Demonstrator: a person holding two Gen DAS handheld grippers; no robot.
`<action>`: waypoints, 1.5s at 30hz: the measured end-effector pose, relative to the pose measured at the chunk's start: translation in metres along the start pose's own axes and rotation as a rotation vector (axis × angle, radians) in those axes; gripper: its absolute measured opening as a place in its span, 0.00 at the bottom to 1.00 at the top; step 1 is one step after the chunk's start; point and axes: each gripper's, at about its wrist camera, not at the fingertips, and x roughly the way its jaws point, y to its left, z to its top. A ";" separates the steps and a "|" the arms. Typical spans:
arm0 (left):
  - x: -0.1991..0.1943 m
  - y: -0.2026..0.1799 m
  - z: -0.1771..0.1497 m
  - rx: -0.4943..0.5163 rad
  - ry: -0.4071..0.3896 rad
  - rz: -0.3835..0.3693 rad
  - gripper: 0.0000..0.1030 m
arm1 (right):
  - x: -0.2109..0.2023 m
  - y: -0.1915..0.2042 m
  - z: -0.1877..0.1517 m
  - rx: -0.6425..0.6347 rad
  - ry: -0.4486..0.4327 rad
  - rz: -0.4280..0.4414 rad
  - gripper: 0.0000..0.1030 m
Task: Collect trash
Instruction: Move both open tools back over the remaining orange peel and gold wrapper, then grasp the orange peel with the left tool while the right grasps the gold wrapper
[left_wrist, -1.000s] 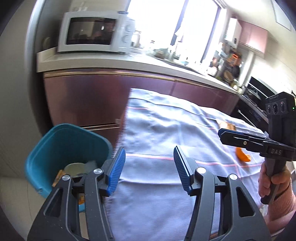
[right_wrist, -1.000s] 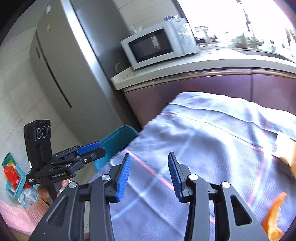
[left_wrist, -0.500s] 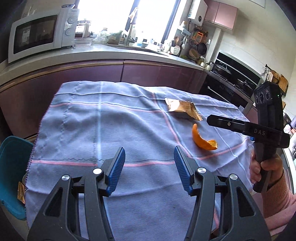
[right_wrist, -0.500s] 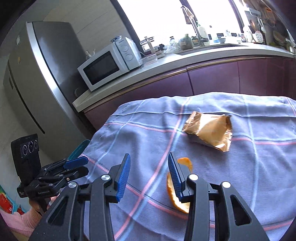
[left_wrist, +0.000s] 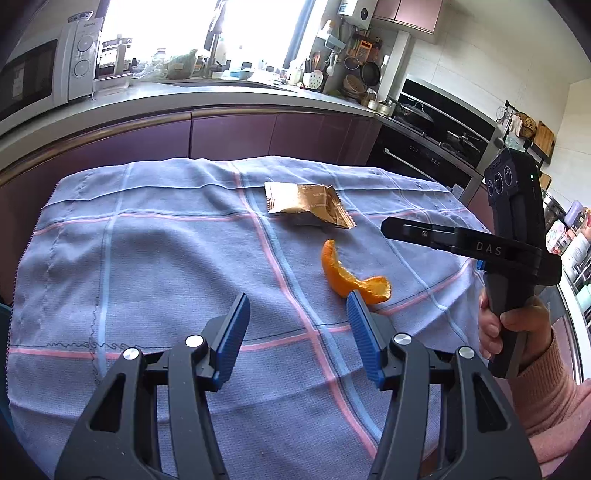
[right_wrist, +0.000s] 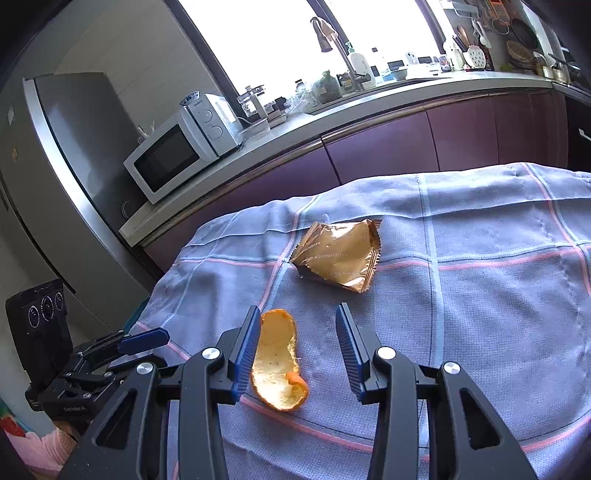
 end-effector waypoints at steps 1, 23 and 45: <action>0.004 -0.002 0.001 -0.001 0.005 -0.005 0.53 | 0.000 -0.002 0.000 -0.001 0.002 -0.002 0.39; 0.058 -0.026 0.022 0.006 0.085 -0.040 0.49 | 0.026 -0.044 0.035 0.046 0.017 -0.038 0.43; 0.087 -0.020 0.024 -0.039 0.164 -0.077 0.27 | 0.085 -0.054 0.058 0.031 0.114 -0.053 0.61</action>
